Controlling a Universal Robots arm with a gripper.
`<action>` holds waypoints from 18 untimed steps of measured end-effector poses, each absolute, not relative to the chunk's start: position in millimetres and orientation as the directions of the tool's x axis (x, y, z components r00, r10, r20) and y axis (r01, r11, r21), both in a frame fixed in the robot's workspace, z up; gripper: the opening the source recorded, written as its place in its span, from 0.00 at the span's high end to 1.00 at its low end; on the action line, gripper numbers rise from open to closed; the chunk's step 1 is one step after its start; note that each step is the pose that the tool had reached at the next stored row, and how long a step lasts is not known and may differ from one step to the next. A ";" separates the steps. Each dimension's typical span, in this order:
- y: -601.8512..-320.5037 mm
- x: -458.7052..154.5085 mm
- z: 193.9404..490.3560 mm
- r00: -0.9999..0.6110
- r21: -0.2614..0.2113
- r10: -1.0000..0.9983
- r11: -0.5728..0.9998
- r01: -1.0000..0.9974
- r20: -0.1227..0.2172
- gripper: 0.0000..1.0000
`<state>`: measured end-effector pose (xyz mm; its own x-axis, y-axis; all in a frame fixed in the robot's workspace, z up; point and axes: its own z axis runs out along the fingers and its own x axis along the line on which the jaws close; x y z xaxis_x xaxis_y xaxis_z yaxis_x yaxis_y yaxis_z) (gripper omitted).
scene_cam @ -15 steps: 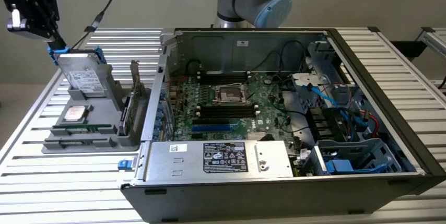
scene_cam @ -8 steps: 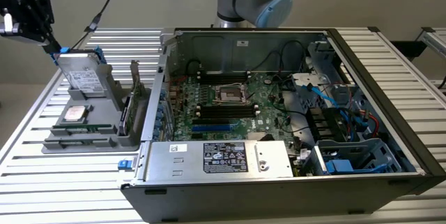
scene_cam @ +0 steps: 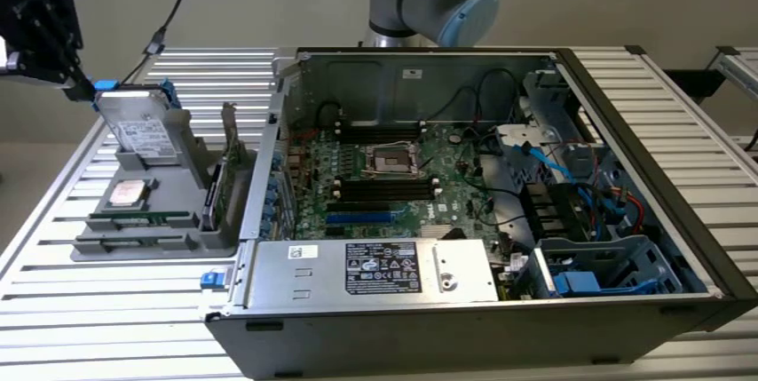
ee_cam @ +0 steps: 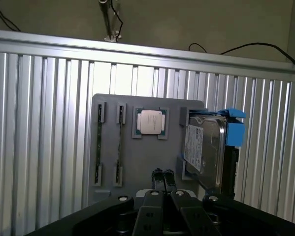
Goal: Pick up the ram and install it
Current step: 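Pick up the ram and move it above insertion slot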
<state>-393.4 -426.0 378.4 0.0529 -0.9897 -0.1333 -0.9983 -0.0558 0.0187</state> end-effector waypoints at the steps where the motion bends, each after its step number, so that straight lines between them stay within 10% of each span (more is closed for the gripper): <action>1: -428.2 -393.5 378.4 0.053 0.019 -0.989 -0.056 -0.998 -0.135 0.90; 8: -433.5 -393.9 378.5 0.053 0.018 -0.989 -0.056 -0.998 -0.141 0.88; 18: -434.5 -395.9 372.9 0.053 0.018 -0.988 -0.056 -0.998 -0.143 0.57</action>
<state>-395.9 -434.5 372.9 0.0532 -0.9883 -0.1427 -0.9982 -0.0563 0.0182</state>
